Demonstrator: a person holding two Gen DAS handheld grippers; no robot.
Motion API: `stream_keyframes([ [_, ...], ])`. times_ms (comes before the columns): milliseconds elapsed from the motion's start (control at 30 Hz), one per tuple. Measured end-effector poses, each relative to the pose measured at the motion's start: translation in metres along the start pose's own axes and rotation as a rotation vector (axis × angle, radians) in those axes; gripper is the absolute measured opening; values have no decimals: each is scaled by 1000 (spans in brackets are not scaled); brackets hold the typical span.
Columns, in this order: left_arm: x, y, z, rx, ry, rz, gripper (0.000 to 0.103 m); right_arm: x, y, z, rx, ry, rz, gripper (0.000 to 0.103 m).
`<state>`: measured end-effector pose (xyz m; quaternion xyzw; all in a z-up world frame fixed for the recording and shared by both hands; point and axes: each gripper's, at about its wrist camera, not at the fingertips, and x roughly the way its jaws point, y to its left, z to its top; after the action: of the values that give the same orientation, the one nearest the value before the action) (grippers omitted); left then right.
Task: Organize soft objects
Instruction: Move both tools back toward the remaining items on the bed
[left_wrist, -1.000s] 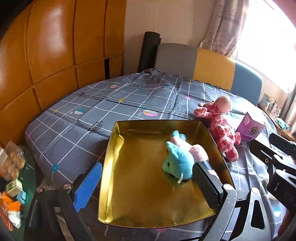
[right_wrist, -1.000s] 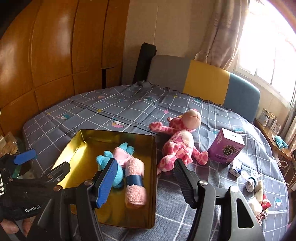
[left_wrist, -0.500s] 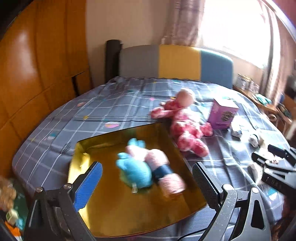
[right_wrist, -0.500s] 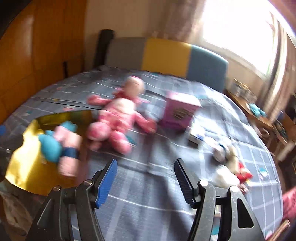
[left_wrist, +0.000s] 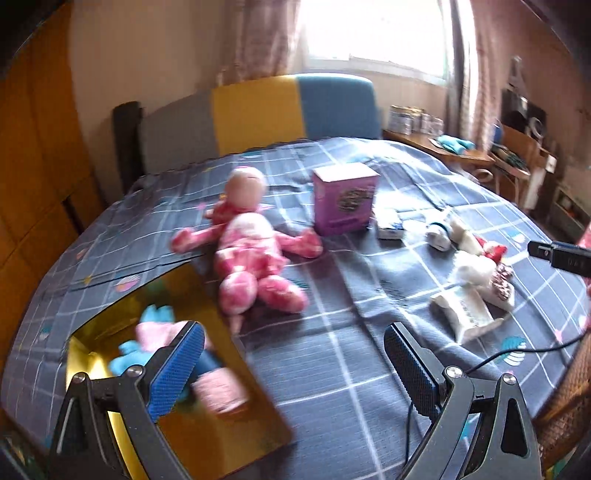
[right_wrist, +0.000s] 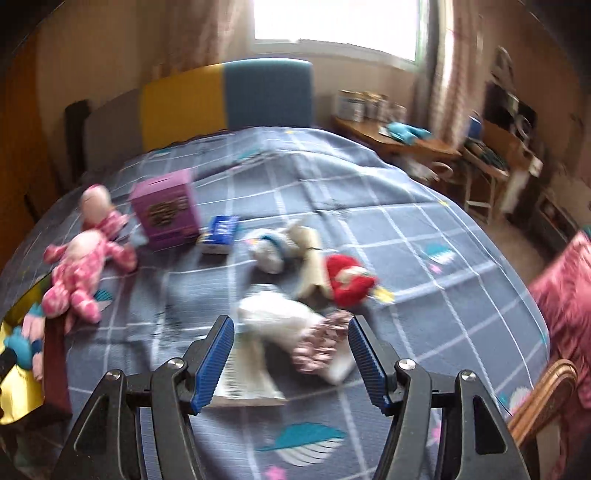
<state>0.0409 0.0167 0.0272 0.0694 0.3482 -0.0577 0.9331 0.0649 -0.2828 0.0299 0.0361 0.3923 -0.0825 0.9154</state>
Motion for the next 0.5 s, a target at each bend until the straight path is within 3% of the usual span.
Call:
stream_keyframes([
  [300, 29, -62, 16, 128, 21, -155, 98, 17, -86, -16, 262, 80, -68, 65],
  [500, 58, -112, 19, 210, 88, -251, 98, 32, -108, -26, 384, 130, 21, 66],
])
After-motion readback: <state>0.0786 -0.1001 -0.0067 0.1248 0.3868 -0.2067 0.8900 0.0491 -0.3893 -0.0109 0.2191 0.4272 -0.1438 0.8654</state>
